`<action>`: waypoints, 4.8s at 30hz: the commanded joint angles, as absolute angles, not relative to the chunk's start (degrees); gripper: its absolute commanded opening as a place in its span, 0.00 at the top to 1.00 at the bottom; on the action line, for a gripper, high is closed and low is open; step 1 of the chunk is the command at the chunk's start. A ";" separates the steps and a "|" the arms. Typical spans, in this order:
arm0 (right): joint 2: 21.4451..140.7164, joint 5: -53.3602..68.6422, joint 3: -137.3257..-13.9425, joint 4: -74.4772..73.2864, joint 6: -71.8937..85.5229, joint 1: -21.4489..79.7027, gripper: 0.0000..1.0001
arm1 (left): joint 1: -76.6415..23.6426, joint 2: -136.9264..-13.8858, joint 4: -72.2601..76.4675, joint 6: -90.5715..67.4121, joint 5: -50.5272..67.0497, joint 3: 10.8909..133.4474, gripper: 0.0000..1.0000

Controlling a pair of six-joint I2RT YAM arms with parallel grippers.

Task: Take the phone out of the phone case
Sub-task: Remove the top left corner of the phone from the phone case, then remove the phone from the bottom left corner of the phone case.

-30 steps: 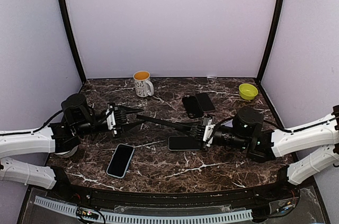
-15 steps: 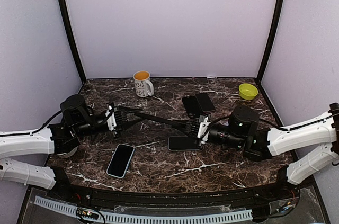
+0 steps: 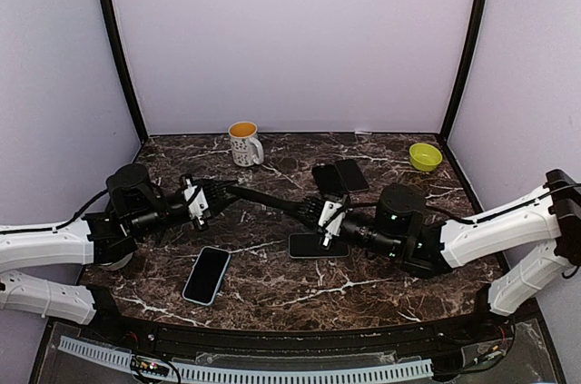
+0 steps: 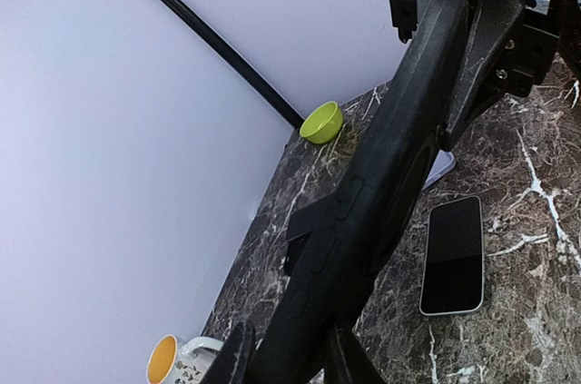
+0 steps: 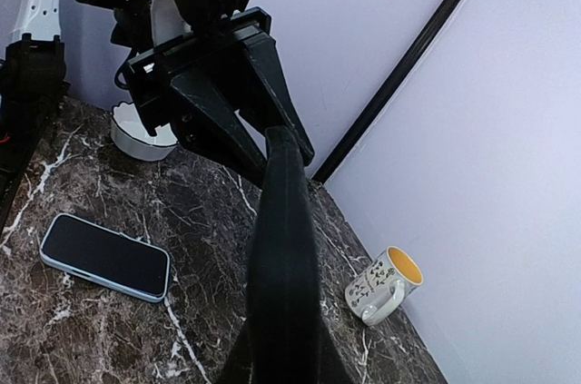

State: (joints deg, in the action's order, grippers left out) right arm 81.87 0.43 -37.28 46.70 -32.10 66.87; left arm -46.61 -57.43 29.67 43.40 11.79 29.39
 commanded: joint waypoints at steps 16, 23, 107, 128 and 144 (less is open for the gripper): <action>85.91 -5.31 -45.52 50.10 -19.04 71.14 1.00 | -46.92 -59.13 35.22 42.12 -7.05 32.48 0.74; 87.26 -10.46 -49.20 46.91 -15.29 72.68 1.00 | -46.91 -59.64 35.59 41.70 -13.75 33.36 0.74; 76.50 -3.78 -35.77 41.44 -46.56 64.03 1.00 | -42.10 -56.69 22.49 31.75 6.96 36.47 0.49; 65.70 -5.71 -33.77 60.09 -14.68 59.58 1.00 | -33.75 -55.71 27.04 5.26 36.33 41.44 0.49; 68.99 -26.16 -43.05 46.36 45.07 59.11 1.00 | -33.56 -69.60 39.43 -51.39 20.90 49.94 0.57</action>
